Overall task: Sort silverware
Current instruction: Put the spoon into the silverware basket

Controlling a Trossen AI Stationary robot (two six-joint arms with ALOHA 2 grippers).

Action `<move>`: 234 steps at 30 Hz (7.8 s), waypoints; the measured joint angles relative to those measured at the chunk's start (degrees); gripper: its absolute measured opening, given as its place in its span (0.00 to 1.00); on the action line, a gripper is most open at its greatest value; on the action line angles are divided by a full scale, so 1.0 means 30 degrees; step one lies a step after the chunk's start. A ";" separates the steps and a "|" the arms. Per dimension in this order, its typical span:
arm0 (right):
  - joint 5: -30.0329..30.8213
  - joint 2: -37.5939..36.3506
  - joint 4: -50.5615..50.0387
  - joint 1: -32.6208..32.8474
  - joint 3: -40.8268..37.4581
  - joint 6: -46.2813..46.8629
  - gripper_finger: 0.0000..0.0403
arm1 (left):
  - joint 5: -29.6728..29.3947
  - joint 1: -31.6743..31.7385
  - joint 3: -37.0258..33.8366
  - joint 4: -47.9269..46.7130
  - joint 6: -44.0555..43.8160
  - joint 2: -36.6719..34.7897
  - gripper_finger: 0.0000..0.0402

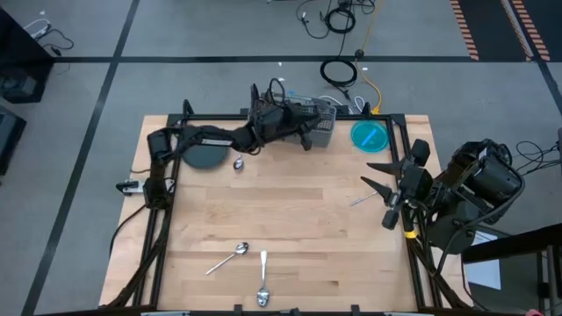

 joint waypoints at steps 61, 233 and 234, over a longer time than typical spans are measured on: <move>-2.2412 1.1987 2.2723 -0.7854 -0.8837 -2.5682 0.41 | 0.9060 -0.2274 -0.0028 -1.9593 -0.4447 -2.3739 0.21; -1.7760 0.4708 3.8716 -1.9129 -1.4091 -1.5387 0.00 | 0.4359 -0.2280 -0.0545 -2.2012 -0.1799 -2.3556 0.21; -1.7735 0.4694 4.0039 -1.9370 -1.4999 -1.5076 0.00 | 0.4359 -0.2280 -0.0545 -2.2012 -0.1727 -2.3579 0.21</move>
